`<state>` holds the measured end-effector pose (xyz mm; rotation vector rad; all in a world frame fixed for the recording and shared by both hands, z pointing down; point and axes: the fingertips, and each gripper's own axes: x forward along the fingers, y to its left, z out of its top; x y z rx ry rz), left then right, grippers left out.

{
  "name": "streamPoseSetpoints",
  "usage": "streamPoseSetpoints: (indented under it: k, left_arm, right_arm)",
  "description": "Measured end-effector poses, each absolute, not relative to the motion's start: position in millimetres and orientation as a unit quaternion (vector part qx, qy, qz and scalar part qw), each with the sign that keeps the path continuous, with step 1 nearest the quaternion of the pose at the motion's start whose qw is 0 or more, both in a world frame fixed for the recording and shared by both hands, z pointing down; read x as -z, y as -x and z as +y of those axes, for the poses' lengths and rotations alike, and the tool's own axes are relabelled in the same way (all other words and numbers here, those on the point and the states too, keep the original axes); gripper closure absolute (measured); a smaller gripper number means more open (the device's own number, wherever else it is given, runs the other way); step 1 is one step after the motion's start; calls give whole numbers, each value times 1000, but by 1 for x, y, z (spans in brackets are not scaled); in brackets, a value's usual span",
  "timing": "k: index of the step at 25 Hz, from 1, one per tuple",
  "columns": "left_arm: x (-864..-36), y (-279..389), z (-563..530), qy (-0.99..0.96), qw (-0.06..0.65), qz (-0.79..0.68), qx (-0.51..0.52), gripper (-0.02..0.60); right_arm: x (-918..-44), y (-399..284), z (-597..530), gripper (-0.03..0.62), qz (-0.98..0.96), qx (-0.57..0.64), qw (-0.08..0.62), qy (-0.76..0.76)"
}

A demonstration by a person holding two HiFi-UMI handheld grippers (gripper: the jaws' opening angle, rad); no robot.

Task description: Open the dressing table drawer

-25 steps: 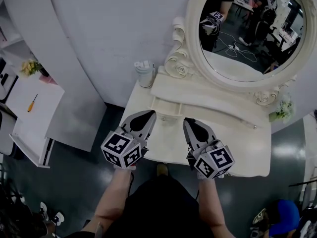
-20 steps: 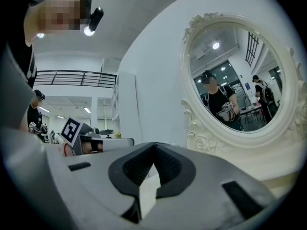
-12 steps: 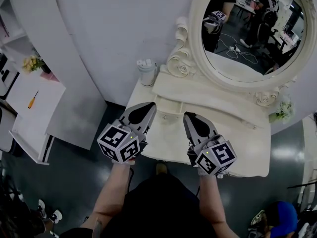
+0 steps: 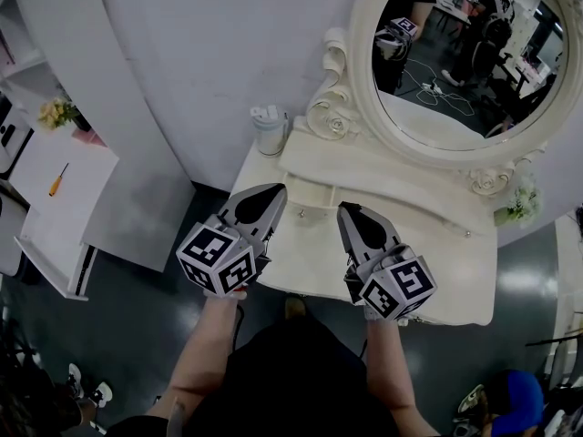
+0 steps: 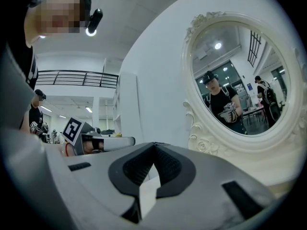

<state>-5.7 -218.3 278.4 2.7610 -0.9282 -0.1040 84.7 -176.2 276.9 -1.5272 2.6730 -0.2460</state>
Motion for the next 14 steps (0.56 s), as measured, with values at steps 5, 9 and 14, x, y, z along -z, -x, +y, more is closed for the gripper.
streamPoseSetpoints:
  k: [5, 9, 14]
  left_arm:
    - [-282, 4, -220, -941, 118, -316, 32, 581]
    - [-286, 2, -224, -940, 123, -316, 29, 581]
    - [-290, -1, -229, -940, 126, -317, 28, 581]
  right_arm:
    - [-279, -86, -178, 591, 865, 83, 26, 493]
    - [-283, -88, -182, 591, 866, 87, 25, 492]
    - [-287, -91, -187, 591, 866, 89, 26, 491]
